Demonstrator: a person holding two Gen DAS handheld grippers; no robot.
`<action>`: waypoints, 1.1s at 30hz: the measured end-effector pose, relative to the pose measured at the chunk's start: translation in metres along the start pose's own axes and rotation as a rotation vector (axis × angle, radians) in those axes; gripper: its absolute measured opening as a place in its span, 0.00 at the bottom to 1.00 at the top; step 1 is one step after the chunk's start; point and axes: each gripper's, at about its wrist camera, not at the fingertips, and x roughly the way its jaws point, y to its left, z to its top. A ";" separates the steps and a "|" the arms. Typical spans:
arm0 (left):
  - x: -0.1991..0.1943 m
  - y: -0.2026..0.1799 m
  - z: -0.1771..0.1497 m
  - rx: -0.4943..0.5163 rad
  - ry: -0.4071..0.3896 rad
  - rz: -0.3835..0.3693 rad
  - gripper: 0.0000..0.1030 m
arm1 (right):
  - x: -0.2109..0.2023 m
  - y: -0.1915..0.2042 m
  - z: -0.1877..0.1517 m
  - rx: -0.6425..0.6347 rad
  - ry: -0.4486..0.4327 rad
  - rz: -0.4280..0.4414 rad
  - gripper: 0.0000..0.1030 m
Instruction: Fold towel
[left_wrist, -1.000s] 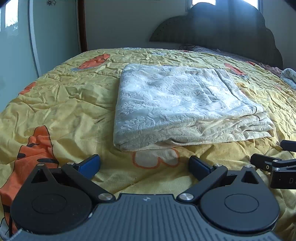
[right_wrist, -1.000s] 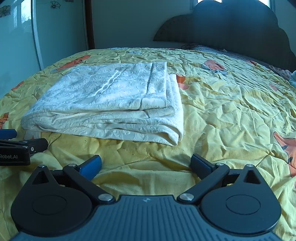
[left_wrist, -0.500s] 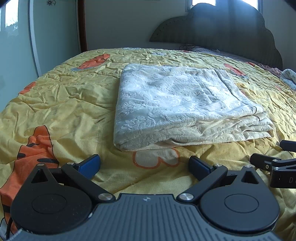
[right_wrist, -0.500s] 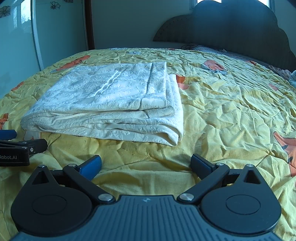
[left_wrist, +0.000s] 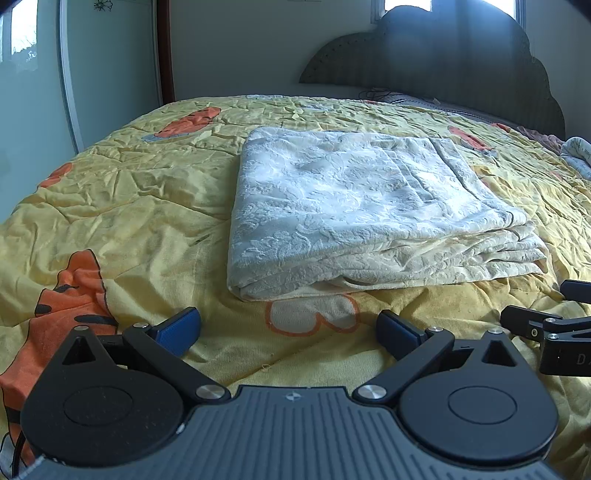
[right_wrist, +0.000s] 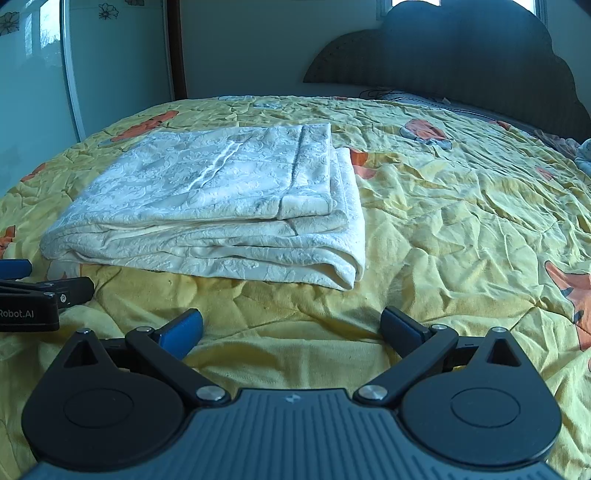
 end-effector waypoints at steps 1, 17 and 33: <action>0.000 0.000 0.000 0.000 0.000 0.000 1.00 | 0.000 0.000 0.000 0.000 0.000 0.001 1.00; 0.000 0.001 0.000 0.001 0.000 0.001 1.00 | 0.000 0.002 0.001 0.010 0.001 -0.018 1.00; 0.000 0.001 0.000 -0.001 0.000 0.001 1.00 | 0.001 0.005 0.002 0.036 0.001 -0.048 1.00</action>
